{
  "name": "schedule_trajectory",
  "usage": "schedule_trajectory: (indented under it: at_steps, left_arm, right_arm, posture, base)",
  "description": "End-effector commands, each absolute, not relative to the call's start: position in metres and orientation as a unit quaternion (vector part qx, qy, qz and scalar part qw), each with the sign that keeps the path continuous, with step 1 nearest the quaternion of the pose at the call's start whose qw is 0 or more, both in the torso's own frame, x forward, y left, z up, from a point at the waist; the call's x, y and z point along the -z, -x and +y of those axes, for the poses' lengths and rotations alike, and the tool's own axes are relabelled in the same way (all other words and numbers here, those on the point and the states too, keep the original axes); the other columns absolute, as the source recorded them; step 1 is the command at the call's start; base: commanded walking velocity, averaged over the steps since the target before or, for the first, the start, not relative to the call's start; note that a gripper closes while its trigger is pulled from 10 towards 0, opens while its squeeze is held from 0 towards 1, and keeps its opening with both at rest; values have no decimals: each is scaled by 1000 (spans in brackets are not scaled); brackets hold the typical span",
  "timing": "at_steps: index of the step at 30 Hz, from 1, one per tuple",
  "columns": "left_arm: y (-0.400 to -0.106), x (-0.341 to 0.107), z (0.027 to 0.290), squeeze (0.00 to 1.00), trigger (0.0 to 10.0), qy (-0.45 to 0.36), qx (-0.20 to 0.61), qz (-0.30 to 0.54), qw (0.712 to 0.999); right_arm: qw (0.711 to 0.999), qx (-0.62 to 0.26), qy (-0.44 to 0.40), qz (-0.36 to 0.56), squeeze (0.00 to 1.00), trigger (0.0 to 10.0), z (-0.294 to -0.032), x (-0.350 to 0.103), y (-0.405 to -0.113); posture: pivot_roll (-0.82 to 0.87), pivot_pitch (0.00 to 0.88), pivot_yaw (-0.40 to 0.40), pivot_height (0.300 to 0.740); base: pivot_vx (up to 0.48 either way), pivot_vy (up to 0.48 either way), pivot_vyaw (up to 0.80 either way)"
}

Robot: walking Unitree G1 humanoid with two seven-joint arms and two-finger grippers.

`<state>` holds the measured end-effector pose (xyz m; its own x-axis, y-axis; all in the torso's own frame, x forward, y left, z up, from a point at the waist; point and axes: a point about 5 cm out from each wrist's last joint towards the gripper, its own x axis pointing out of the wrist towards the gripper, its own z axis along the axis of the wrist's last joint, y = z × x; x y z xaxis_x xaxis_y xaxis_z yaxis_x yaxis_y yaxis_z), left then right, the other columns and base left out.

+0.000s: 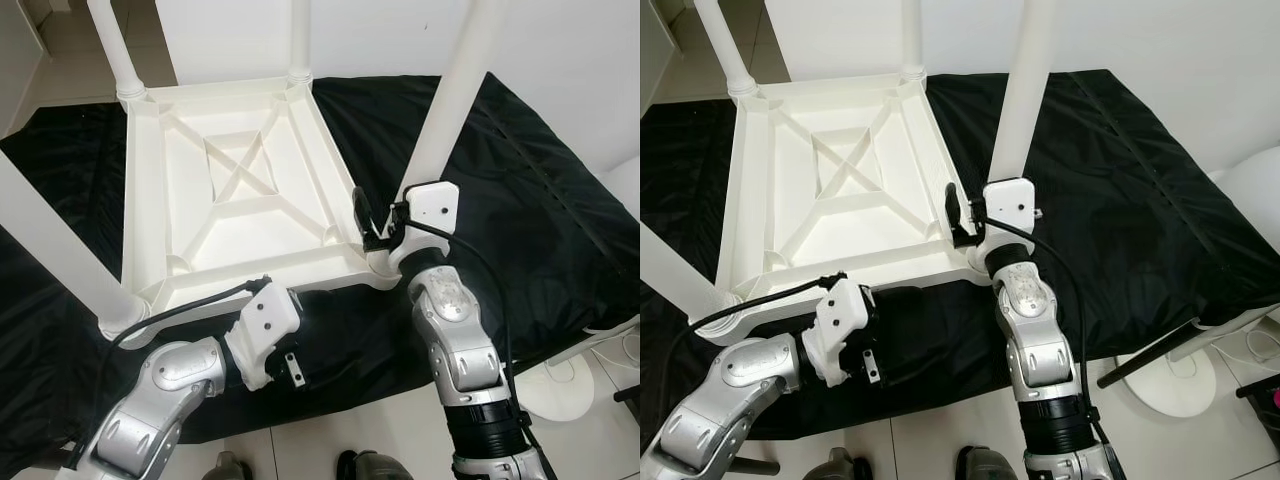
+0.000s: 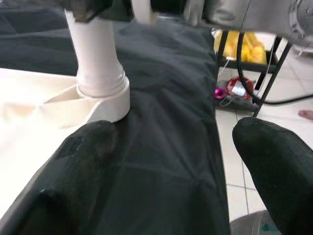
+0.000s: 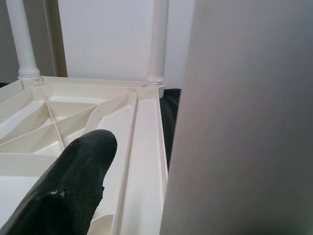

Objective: Building children table

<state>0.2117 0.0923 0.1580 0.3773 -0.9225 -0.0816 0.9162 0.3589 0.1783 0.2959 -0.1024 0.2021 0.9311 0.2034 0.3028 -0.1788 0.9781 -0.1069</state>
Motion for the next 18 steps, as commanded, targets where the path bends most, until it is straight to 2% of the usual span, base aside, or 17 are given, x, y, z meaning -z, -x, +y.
schedule_trajectory:
  at_steps: [1, 5, 7, 8, 11, 18]
  left_arm:
    - [-208, -160, 91, 0, 10000, -96, 564, -22, 820]
    - [-208, -160, 91, 0, 10000, -97, 564, -22, 820]
    - [-210, -159, 91, 0, 10000, -93, 557, -23, 825]
    - [-215, -155, 91, 0, 10000, -77, 536, -24, 840]
    - [-218, -151, 91, 0, 10000, -65, 529, -20, 846]
    - [-210, -147, 88, 0, 10000, -41, 543, -11, 839]
  right_arm:
    - [980, -96, 48, -167, 0, 10000, -101, -207, -296]
    - [981, -91, 53, -165, 0, 10000, -102, -206, -297]
    - [981, -90, 53, -165, 0, 10000, -103, -206, -298]
    - [981, -87, 55, -167, 0, 10000, -103, -208, -299]
    - [980, -85, 56, -171, 0, 10000, -102, -211, -298]
    - [979, -78, 57, -177, 0, 10000, -103, -216, -294]
  posture:
    - [-48, 108, 0, 740]
    - [-48, 110, -2, 740]
    - [-49, 110, -1, 740]
    - [-52, 109, 1, 740]
    - [-55, 109, -1, 740]
    - [-58, 107, -11, 740]
  base:
    - [0, 0, 0]
    - [0, 0, 0]
    - [0, 0, 0]
    - [0, 0, 0]
    - [0, 0, 0]
    - [0, 0, 0]
